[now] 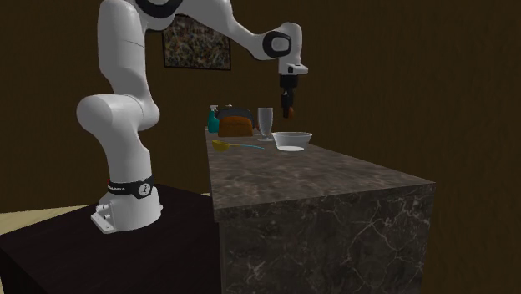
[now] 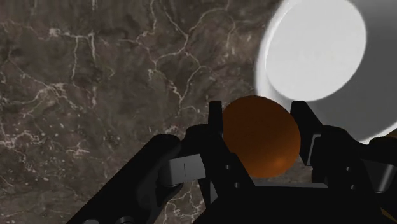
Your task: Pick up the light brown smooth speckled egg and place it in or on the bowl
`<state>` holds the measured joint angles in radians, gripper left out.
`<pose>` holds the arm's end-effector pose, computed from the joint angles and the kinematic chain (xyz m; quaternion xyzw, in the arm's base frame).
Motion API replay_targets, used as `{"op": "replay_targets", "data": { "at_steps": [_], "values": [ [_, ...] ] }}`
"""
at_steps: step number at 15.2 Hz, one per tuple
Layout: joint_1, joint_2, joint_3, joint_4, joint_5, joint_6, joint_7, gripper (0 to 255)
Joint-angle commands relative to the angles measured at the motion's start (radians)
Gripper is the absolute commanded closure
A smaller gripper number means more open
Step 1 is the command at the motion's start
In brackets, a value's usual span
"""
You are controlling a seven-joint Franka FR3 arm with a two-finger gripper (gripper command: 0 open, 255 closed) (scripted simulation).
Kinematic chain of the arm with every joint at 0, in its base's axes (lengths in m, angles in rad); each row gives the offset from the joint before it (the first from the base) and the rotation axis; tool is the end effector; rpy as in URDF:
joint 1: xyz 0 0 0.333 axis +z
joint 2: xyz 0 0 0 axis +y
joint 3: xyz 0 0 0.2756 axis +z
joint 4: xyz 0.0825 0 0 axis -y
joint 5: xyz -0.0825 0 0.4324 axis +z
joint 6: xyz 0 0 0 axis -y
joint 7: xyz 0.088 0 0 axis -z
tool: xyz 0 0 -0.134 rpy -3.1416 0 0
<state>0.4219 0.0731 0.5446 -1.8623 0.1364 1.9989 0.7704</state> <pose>0.3522 0.5245 0.4044 -0.9935 -0.0703 0.0389 0.0807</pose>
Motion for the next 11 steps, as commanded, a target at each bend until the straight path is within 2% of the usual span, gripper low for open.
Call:
{"op": "replay_targets", "data": {
  "at_steps": [1,5,9,11],
  "values": [
    [0.030,0.066,0.018,0.066,-0.044,-0.002,0.064,255],
    [0.112,0.208,0.035,0.229,-0.138,-0.031,0.179,255],
    [0.219,0.362,0.029,0.432,-0.229,-0.088,0.276,255],
    [0.226,0.372,0.026,0.433,-0.234,-0.079,0.280,255]
  ]
}}
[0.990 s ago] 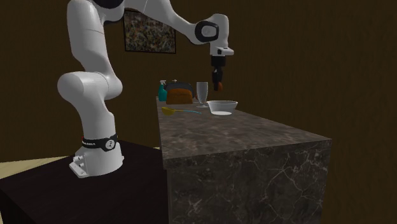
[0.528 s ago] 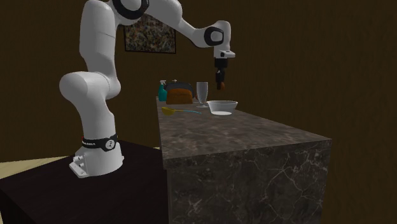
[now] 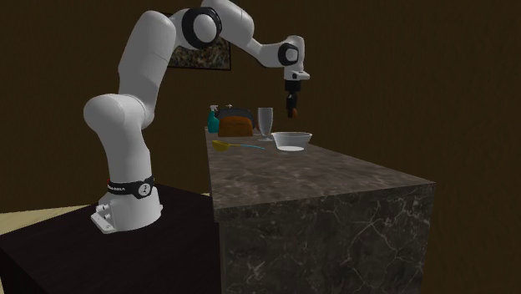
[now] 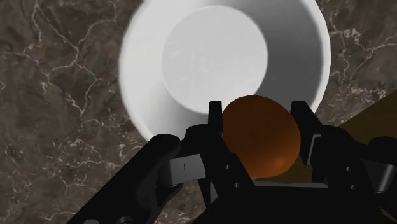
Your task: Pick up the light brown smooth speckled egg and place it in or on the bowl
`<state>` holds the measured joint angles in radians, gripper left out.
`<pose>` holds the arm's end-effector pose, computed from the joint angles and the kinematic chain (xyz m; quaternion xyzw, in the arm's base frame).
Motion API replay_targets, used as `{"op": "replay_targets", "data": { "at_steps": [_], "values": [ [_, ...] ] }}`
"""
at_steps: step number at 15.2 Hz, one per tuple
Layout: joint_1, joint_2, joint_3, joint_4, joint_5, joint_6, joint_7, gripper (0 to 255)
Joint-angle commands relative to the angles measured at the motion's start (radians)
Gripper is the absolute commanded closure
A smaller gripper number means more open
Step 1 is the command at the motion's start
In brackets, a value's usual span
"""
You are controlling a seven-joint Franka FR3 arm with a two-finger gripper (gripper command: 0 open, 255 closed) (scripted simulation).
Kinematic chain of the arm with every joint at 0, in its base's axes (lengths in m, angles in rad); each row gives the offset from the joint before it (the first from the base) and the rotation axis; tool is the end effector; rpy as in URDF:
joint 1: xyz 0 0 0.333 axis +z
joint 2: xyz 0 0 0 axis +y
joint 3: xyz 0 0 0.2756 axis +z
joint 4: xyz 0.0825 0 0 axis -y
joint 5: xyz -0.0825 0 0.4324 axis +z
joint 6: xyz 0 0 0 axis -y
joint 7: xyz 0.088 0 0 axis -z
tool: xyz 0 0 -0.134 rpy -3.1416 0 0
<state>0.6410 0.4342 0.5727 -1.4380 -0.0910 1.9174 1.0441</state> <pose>0.3051 0.6512 0.4102 -0.9935 -0.0696 0.0391 0.0810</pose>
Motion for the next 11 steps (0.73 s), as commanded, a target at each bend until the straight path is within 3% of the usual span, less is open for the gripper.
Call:
{"op": "replay_targets", "data": {
  "at_steps": [1,11],
  "values": [
    [0.006,0.012,-0.002,-0.004,-0.007,0.015,0.006,255],
    [0.002,0.036,-0.012,-0.106,-0.020,0.138,0.004,255]
  ]
}}
